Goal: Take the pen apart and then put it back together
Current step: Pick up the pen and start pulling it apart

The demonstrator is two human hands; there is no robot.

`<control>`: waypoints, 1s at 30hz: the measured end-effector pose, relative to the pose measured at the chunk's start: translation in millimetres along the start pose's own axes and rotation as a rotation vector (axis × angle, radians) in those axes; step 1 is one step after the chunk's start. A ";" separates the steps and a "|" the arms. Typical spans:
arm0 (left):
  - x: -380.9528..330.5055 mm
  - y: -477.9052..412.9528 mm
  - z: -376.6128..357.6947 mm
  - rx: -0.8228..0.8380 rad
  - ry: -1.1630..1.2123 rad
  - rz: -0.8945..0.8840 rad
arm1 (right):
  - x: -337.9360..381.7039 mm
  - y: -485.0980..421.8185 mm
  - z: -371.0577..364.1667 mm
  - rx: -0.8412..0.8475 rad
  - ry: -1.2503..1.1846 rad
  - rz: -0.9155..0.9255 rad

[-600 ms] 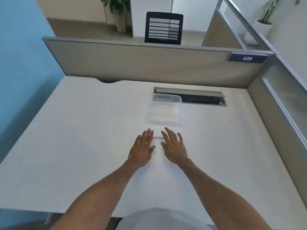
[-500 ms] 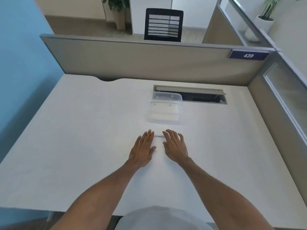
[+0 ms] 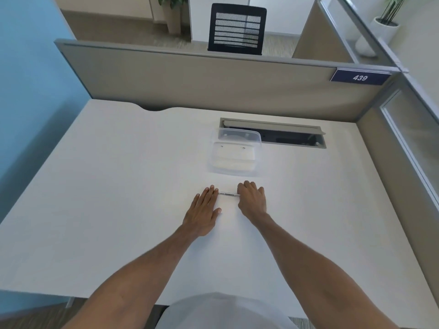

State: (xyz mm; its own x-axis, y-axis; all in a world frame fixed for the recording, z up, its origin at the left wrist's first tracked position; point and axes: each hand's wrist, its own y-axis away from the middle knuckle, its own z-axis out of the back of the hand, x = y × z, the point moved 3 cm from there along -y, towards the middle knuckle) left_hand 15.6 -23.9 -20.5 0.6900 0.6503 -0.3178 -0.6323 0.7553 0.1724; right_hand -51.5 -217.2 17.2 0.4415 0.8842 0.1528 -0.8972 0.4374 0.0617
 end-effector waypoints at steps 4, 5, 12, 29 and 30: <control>3.6 -3.3 6.0 -0.006 0.068 0.005 | -5.5 -1.3 1.0 0.003 -0.089 -0.033; 4.1 -3.7 8.3 -0.033 0.115 0.018 | -6.5 -0.5 1.6 0.013 -0.129 -0.049; -19.6 -5.5 40.3 -0.246 0.776 0.363 | -1.6 8.8 13.3 0.179 -0.839 -0.266; -53.9 -19.4 95.6 -0.039 1.663 0.388 | 31.9 52.9 45.4 0.676 -1.796 -0.558; -54.0 -18.2 98.8 -0.024 1.673 0.383 | 34.5 57.4 47.9 0.695 -1.826 -0.562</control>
State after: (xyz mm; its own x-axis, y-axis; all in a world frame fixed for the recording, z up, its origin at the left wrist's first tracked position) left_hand 24.7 -64.6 85.6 -0.5705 -0.0190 -0.8210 -0.6766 0.5776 0.4567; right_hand -88.4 -169.5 73.3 0.4898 -0.6566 0.5736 -0.7414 0.0325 0.6702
